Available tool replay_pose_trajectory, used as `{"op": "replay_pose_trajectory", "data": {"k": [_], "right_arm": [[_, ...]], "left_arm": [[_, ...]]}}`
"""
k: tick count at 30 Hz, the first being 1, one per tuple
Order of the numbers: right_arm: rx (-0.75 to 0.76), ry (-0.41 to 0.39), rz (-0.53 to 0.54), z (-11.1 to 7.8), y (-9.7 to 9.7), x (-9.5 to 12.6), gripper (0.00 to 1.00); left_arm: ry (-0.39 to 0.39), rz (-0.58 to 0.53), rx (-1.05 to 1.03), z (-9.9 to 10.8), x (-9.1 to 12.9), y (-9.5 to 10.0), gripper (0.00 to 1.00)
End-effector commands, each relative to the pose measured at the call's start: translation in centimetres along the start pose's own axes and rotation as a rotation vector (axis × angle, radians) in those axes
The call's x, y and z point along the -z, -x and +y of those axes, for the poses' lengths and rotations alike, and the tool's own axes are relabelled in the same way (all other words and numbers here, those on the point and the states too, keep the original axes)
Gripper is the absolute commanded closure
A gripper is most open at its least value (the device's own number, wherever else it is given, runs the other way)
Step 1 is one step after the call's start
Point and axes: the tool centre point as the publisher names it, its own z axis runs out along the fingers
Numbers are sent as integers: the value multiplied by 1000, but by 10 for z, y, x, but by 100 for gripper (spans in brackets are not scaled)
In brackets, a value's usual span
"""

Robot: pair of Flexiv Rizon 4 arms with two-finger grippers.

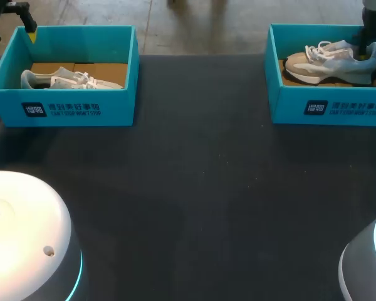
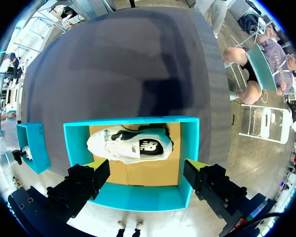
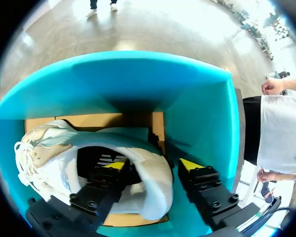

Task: Take the shoe out of the shoebox, open the shoe tongue, remove and reinsert the insole, then place the shoe into the shoebox

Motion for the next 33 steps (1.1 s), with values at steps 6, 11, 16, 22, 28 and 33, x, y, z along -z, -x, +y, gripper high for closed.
{"op": "replay_pose_trajectory", "data": {"k": [6, 11, 16, 22, 28, 33], "right_arm": [[-6, -25, 4, 7, 4, -6, 33], [-2, -30, 16, 5, -1, -7, 41], [1, -37, 25, 3, -6, -10, 45], [-4, -50, 42, 3, -8, -14, 43], [0, -43, 50, 2, -12, -8, 45], [4, -20, 55, 2, -15, 4, 48]], "left_arm": [[2, 2, -1, -1, 0, 0, 0], [2, 2, -1, -1, 0, 0, 0], [2, 2, -1, -1, 0, 0, 0], [2, 2, -1, -1, 0, 0, 0], [2, 2, -1, -1, 0, 0, 0], [2, 2, -1, -1, 0, 0, 0]]}}
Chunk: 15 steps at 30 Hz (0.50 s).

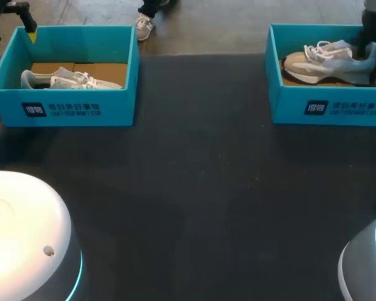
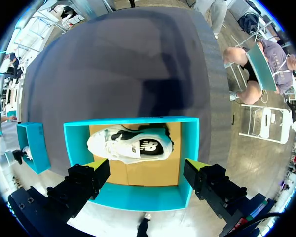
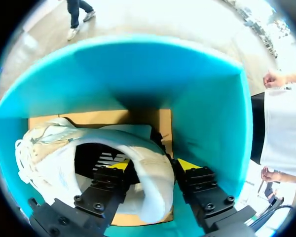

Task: Take the shoe out of the shoebox, open the shoe tongue, remove and reinsert the insole, then place the shoe into the shoebox

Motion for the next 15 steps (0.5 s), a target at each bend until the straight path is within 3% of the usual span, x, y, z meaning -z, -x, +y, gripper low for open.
{"op": "replay_pose_trajectory", "data": {"k": [1, 7, 10, 11, 15], "right_arm": [[2, -2, -4, 3, -5, 7, 48], [5, 3, -9, 6, -5, 6, 39], [3, 0, -15, 9, -2, 3, 30], [2, -2, -17, 9, -1, 2, 23], [-1, -5, -23, 11, 3, 1, 18]], "left_arm": [[2, 2, -1, -1, 0, 0, 0], [2, 2, -1, -1, 0, 0, 0], [2, 2, -1, -1, 0, 0, 0], [2, 2, -1, -1, 0, 0, 0], [2, 2, -1, -1, 0, 0, 0]]}}
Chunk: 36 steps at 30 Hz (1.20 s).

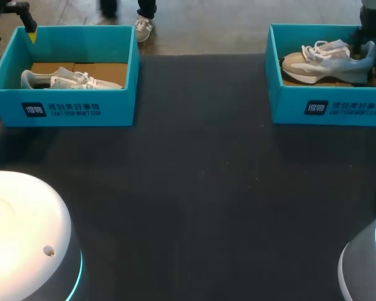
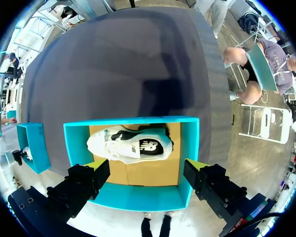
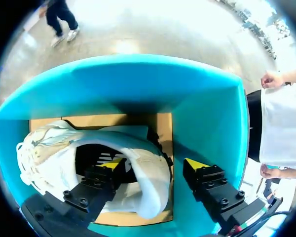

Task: Take the shoe out of the shoebox, open the shoe tongue, remove and reinsert the insole, then place the shoe into the shoebox

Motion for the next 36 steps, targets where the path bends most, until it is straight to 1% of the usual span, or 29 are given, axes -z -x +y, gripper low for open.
{"op": "replay_pose_trajectory", "data": {"k": [1, 7, 14, 17, 24, 30, 33, 36], "right_arm": [[-2, -16, -1, 8, 3, -3, 16], [-4, -23, 0, 6, 3, -7, 20], [-1, -29, 6, 4, 0, -9, 23], [1, -30, 8, 5, -2, -11, 21], [7, -33, 15, 7, -5, -15, 21], [3, -44, 34, 6, -6, -19, 24], [0, -48, 45, 6, -6, -21, 28], [1, -52, 48, 6, -8, -23, 29]], "left_arm": [[2, 2, -1, -1, 0, 0, 0], [2, 2, -1, -1, 0, 0, 0], [2, 2, -1, -1, 0, 0, 0], [2, 2, -1, -1, 0, 0, 0], [2, 2, -1, -1, 0, 0, 0], [2, 2, -1, -1, 0, 0, 0], [2, 2, -1, -1, 0, 0, 0], [2, 2, -1, -1, 0, 0, 0]]}}
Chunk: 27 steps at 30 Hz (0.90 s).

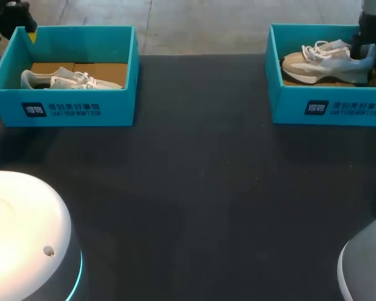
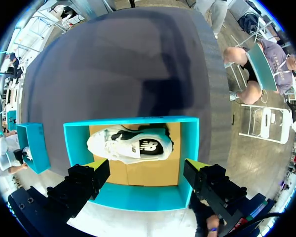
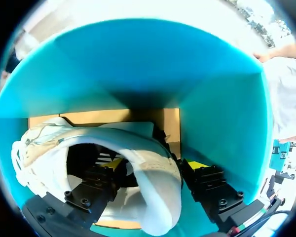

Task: Take the shoe out of the shoebox, open the shoe tongue, remove and reinsert the insole, then place the shoe into the shoebox

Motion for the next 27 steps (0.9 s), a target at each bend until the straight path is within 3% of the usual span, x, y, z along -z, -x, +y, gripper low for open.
{"op": "replay_pose_trajectory", "data": {"k": [1, 11, 17, 19, 21, 27], "right_arm": [[1, -34, 3, 12, -1, -6, 29], [-1, -44, 18, 15, -3, -11, 41], [0, -52, 22, 15, -3, -12, 65], [-1, -55, 21, 14, -3, -13, 87], [-1, -57, 19, 13, -3, -13, 100], [-6, -45, 1, 12, -5, -8, 100]], "left_arm": [[2, 2, -1, -1, 0, 0, 0], [2, 2, -1, -1, 0, 0, 0], [2, 2, -1, -1, 0, 0, 0], [2, 2, -1, -1, 0, 0, 0], [2, 2, -1, -1, 0, 0, 0], [2, 2, -1, -1, 0, 0, 0]]}}
